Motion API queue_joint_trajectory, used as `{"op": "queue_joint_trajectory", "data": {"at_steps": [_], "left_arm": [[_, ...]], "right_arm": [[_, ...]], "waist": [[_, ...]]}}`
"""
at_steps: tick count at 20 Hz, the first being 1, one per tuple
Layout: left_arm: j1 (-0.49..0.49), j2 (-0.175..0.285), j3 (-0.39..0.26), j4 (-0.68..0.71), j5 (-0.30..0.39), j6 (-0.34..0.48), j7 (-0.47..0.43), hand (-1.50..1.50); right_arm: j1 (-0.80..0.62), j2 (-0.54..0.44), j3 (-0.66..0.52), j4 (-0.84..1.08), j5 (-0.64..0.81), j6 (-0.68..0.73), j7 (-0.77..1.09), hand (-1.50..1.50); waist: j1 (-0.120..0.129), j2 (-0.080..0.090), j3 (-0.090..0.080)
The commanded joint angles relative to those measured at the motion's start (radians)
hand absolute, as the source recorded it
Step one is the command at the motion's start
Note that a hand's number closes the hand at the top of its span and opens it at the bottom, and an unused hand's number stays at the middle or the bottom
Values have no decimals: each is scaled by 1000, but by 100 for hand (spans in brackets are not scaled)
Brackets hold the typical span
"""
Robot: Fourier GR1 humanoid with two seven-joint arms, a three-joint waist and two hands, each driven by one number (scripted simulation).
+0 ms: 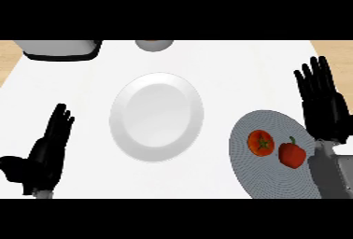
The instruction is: Pick the bell pepper from the placemat and place it in the plate
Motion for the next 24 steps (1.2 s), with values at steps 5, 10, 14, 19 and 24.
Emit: {"op": "queue_joint_trajectory", "data": {"at_steps": [5,10,14,19,24], "left_arm": [[51,160,23,32,-147,-15,-57,0],[82,192,21,78,-164,-47,-87,0],[60,179,16,115,-165,-67,-104,0],[32,158,33,190,-162,-117,-153,0],[11,181,40,154,-182,-121,-123,0]], "right_arm": [[65,72,-268,-142,-70,-258,-102,-150],[206,90,-306,-95,247,-633,-247,-150],[273,283,-207,-253,259,-832,-432,-150],[530,289,71,-513,327,-963,-385,-150],[645,194,223,-415,496,-945,-152,-150]], "waist": [[-40,-1,20],[-44,9,13],[-31,5,17],[-20,8,15],[5,16,13]]}}
